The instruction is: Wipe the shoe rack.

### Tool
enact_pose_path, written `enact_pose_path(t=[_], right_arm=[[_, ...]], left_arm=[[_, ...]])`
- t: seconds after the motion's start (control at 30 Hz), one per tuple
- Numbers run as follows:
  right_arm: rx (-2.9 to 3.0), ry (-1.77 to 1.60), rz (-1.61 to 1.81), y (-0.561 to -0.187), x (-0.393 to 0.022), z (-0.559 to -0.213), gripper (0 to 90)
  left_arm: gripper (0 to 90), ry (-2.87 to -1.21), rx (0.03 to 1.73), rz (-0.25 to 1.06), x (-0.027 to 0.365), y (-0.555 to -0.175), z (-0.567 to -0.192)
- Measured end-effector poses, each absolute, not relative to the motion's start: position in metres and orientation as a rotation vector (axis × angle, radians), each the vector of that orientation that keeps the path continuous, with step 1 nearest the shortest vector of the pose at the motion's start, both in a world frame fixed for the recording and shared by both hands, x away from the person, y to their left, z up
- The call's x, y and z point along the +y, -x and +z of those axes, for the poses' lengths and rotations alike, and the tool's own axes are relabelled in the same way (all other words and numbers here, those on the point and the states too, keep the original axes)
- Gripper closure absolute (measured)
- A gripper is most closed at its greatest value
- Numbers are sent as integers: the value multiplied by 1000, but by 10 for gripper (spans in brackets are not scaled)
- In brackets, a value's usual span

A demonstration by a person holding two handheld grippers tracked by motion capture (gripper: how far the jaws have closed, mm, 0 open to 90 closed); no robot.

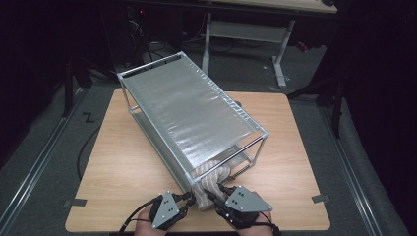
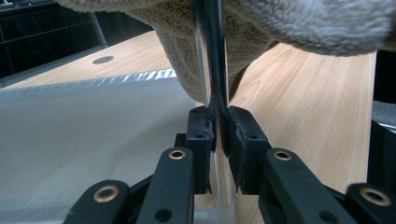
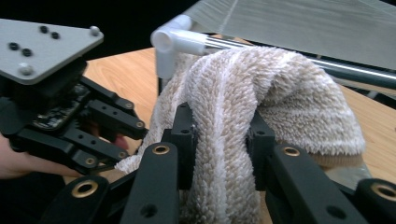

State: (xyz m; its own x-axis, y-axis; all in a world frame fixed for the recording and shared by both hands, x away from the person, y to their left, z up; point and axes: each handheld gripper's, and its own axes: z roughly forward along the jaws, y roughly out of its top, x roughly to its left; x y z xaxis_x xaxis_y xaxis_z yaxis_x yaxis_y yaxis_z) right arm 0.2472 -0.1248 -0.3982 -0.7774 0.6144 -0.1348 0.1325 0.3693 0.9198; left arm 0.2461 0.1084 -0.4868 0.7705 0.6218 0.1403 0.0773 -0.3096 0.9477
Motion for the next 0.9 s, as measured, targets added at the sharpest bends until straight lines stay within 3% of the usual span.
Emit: enact_pose_path(t=[0.9], right_arm=[[1902, -1036, 1314, -311, -208, -399, 714]], left_arm=[[790, -1830, 557, 604, 116, -241, -486]])
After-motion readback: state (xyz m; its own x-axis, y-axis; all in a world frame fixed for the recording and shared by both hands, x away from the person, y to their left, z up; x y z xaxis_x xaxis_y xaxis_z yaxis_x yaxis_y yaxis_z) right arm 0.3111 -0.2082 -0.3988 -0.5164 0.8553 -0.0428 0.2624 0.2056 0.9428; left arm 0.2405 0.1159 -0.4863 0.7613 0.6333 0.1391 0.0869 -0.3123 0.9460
